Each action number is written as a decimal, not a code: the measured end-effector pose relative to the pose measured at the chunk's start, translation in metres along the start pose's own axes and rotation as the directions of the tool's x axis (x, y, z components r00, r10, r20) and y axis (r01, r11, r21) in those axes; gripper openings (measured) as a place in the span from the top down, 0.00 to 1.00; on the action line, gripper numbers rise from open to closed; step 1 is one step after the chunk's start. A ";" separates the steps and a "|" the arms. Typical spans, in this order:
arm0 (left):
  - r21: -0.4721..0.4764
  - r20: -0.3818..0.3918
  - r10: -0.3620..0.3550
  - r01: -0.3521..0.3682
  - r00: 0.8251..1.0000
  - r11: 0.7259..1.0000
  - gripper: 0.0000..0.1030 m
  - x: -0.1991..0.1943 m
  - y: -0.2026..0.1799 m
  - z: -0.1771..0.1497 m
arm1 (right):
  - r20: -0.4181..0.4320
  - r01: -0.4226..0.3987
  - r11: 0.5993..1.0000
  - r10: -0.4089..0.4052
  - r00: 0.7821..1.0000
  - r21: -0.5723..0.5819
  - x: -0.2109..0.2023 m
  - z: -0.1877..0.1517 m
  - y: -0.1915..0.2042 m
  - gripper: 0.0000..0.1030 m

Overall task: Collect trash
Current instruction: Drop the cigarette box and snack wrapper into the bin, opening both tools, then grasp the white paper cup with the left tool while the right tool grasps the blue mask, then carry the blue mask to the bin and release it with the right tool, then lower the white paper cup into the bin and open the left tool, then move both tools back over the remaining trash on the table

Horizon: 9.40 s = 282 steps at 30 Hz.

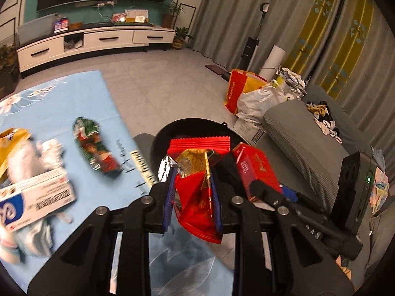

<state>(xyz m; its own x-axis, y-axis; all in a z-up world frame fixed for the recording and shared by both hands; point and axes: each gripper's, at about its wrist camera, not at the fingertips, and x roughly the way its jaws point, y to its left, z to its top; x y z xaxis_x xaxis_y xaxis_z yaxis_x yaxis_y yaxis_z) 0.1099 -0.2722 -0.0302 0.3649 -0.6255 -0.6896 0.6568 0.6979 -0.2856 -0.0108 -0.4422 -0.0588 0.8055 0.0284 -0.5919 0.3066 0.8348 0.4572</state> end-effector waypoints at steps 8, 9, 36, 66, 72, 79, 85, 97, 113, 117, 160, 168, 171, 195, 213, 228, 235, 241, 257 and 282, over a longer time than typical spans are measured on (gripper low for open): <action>0.020 -0.012 0.024 -0.024 1.000 1.000 0.62 0.052 -0.009 0.024 | -0.015 0.041 0.999 -0.041 0.999 0.036 0.027 0.008 -0.016 0.35; 0.016 -0.011 0.028 -0.028 1.000 0.999 0.56 0.056 -0.007 0.026 | -0.030 0.044 0.998 -0.043 0.999 0.041 0.033 0.009 -0.017 0.35; -0.135 0.080 0.248 -0.236 0.965 0.962 0.28 -0.084 0.053 -0.059 | -0.111 -0.031 0.994 0.019 0.994 -0.104 -0.010 -0.029 0.061 0.27; -0.495 0.150 0.476 -0.351 0.867 0.795 0.21 -0.209 0.178 -0.178 | -0.266 -0.183 0.853 0.054 0.962 -0.488 0.020 -0.112 0.241 0.27; -0.508 0.156 0.463 -0.332 0.872 0.795 0.21 -0.210 0.198 -0.181 | -0.266 -0.190 0.826 0.051 0.963 -0.531 0.030 -0.116 0.256 0.27; -0.503 0.164 0.393 -0.266 0.905 0.822 0.21 -0.196 0.214 -0.171 | -0.264 -0.208 0.766 0.052 0.963 -0.608 0.049 -0.121 0.273 0.27; -0.493 0.130 0.340 -0.237 0.932 0.837 0.21 -0.165 0.226 -0.159 | -0.276 -0.224 0.737 0.053 0.960 -0.637 0.071 -0.124 0.280 0.34; -0.491 0.081 0.286 -0.211 0.955 0.845 0.40 -0.128 0.238 -0.141 | -0.358 -0.282 0.717 0.048 0.932 -0.638 0.118 -0.131 0.284 0.71; -0.486 0.124 0.342 -0.244 0.931 0.840 0.44 -0.171 0.217 -0.158 | -0.446 -0.438 0.754 0.215 0.869 -0.489 0.078 -0.117 0.276 0.97; -0.500 0.159 0.361 -0.240 0.919 0.832 0.44 -0.195 0.213 -0.162 | -0.439 -0.460 0.747 0.250 0.863 -0.480 0.061 -0.113 0.281 0.97; -0.370 0.334 0.309 -0.177 0.891 0.912 0.44 -0.244 0.124 -0.164 | -0.166 -0.291 0.784 0.239 0.957 -0.548 -0.062 -0.079 0.239 0.97; -0.354 0.325 0.301 -0.180 0.897 0.918 0.44 -0.234 0.115 -0.161 | -0.173 -0.296 0.792 0.240 0.955 -0.534 -0.058 -0.075 0.230 0.97; -0.343 0.314 0.299 -0.186 0.901 0.921 0.44 -0.228 0.113 -0.157 | -0.180 -0.296 0.799 0.236 0.955 -0.523 -0.053 -0.073 0.225 0.97; -0.303 0.306 0.305 -0.211 0.902 0.929 0.44 -0.220 0.097 -0.138 | -0.106 -0.287 0.826 0.271 0.957 -0.485 -0.063 -0.049 0.203 0.97; -0.242 0.301 0.266 -0.196 0.916 0.950 0.44 -0.200 0.080 -0.120 | -0.031 -0.219 0.874 0.229 0.973 -0.433 -0.072 -0.033 0.169 0.97; -0.153 0.208 0.152 -0.122 0.966 0.981 0.44 -0.125 0.050 -0.074 | 0.022 -0.140 0.950 0.152 0.988 -0.280 -0.052 -0.009 0.085 0.97; -0.063 0.149 0.090 -0.081 0.985 0.995 0.44 -0.068 0.022 -0.039 | 0.007 -0.077 0.976 0.080 0.997 -0.206 -0.031 -0.001 0.046 0.97; 0.006 0.096 0.076 -0.077 0.992 0.997 0.44 -0.015 0.001 -0.011 | -0.013 -0.039 0.981 0.037 0.999 -0.190 -0.007 0.009 0.029 0.97; 0.000 0.008 0.080 -0.080 0.997 0.997 0.31 0.040 0.004 -0.004 | -0.072 0.047 0.987 -0.058 0.996 -0.153 0.031 0.013 0.007 0.52; -0.326 0.097 0.449 -0.398 0.888 0.857 0.11 -0.163 0.109 -0.129 | -0.195 -0.122 0.949 0.066 0.978 -0.290 -0.004 -0.048 0.138 0.37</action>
<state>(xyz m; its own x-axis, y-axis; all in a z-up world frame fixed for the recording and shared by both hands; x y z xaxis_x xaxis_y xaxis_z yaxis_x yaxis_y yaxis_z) 0.0369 -0.0492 -0.0347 0.6834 -0.2757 -0.6760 0.2027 0.9612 -0.1872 0.0044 -0.3009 -0.0250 0.7093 0.1904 -0.6787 0.0455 0.9485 0.3136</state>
